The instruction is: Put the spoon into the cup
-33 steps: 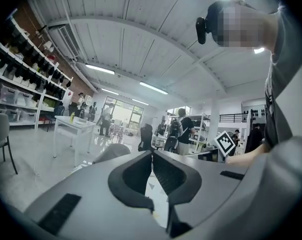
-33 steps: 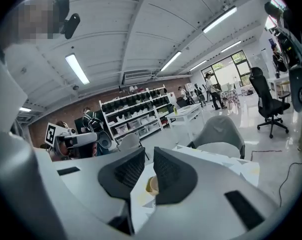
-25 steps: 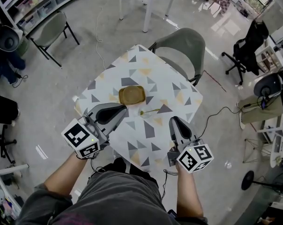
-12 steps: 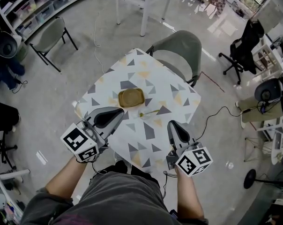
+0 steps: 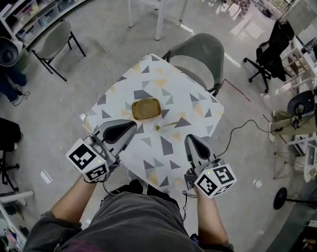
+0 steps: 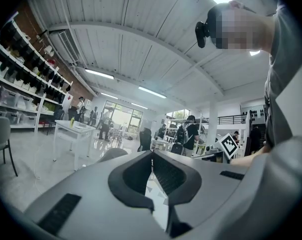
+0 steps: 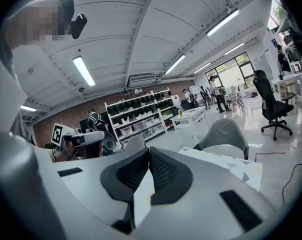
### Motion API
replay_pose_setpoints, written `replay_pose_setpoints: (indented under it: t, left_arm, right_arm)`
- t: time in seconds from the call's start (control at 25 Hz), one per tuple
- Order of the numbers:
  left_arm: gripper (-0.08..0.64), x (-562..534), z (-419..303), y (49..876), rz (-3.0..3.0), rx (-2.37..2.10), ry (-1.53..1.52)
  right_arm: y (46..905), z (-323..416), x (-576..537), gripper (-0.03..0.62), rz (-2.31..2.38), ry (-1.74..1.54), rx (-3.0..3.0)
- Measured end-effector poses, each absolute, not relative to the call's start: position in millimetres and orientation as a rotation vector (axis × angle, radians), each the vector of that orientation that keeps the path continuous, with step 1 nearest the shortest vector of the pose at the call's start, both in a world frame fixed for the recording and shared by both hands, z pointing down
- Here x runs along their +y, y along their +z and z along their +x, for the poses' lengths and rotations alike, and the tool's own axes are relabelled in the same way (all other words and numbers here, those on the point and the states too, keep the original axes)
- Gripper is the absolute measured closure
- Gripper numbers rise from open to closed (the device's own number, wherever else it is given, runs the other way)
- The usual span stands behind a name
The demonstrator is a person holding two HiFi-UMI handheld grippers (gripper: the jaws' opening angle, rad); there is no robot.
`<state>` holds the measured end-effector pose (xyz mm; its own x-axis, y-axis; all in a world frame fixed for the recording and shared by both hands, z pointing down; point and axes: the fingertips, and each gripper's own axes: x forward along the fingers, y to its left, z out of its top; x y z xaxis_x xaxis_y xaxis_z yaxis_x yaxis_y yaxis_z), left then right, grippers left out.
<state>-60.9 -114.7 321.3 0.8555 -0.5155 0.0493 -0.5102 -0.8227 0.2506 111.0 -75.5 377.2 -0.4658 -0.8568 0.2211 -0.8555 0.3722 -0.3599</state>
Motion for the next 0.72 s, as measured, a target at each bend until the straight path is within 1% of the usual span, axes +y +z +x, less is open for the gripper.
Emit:
replay_pose_setpoints:
  t: [0.72]
  left_arm:
    - [0.535,-120,-50,325,2.768,-0.789,-0.028]
  right_arm:
    - [383,119,-82,0.572,-1.614,-0.689,2.614]
